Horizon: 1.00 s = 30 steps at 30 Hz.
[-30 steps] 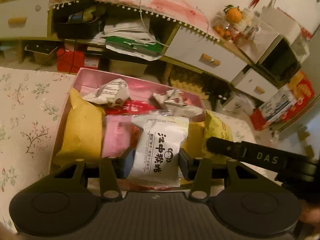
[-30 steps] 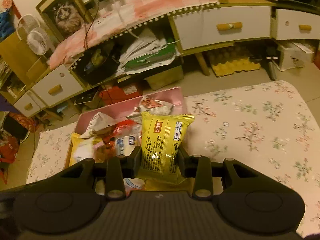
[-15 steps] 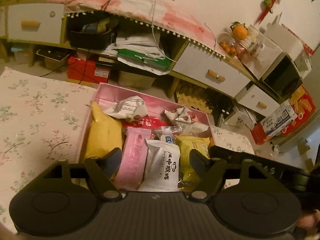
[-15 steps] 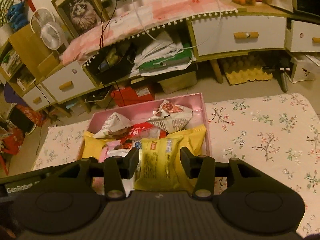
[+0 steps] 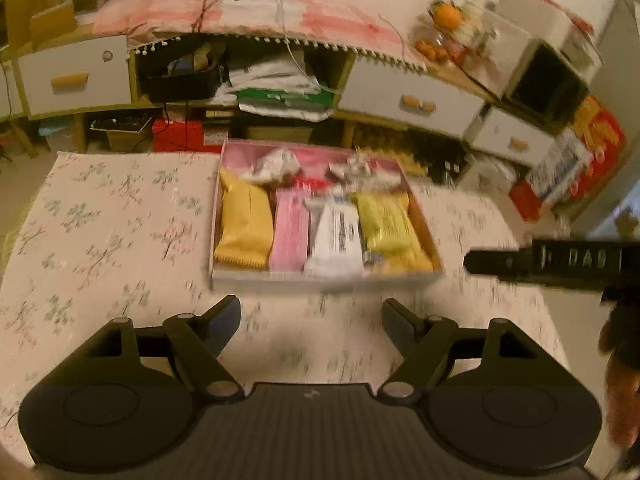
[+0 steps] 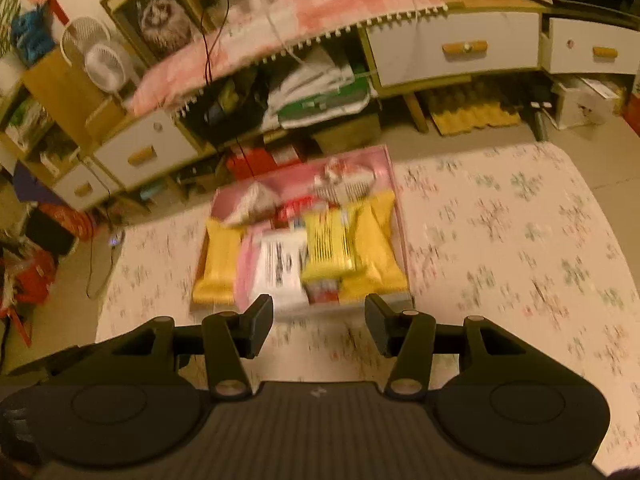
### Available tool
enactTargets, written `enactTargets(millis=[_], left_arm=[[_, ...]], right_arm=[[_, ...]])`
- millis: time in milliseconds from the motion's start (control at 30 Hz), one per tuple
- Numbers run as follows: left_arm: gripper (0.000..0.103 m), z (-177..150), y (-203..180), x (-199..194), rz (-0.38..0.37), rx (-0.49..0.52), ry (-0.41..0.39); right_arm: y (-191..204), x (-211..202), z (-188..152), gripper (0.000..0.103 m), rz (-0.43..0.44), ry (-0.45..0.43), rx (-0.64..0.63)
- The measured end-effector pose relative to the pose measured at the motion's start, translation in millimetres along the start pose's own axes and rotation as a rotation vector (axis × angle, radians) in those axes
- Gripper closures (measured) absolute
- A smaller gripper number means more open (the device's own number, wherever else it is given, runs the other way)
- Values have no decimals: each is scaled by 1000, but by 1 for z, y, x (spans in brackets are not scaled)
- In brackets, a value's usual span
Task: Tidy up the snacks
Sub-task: 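Move both grippers back to the snacks on the cloth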
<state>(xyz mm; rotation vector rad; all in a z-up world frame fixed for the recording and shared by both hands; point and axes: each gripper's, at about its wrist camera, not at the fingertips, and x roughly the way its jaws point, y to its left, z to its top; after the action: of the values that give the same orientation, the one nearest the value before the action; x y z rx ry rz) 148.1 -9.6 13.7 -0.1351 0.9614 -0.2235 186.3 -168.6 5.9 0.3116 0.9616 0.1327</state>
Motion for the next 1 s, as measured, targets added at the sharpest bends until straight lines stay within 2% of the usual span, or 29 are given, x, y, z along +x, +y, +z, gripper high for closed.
enactTargets(millis=[133, 233, 300, 333, 500, 700, 833, 1000], left_arm=[[21, -27, -6, 0, 25, 62, 62], [21, -43, -9, 6, 13, 79, 104], [21, -50, -11, 6, 22, 100, 108], [22, -52, -13, 5, 34, 107, 101], [22, -64, -20, 2, 10, 114, 93], [23, -88, -32, 27, 0, 94, 175], [28, -98, -40, 43, 36, 118, 200], [28, -109, -57, 60, 102, 221, 206]], right_arm=[[-3, -8, -14, 51, -28, 28, -3], [-11, -9, -31, 49, 2, 34, 6], [-12, -5, -39, 49, -24, 79, 0], [-10, -7, -40, 49, -24, 72, -15], [-9, -13, -47, 44, 20, 88, -40], [-15, -8, -64, 38, -37, 125, -59], [-26, 8, -79, 38, -60, 205, -23], [-37, 23, -95, 39, -79, 275, 2]])
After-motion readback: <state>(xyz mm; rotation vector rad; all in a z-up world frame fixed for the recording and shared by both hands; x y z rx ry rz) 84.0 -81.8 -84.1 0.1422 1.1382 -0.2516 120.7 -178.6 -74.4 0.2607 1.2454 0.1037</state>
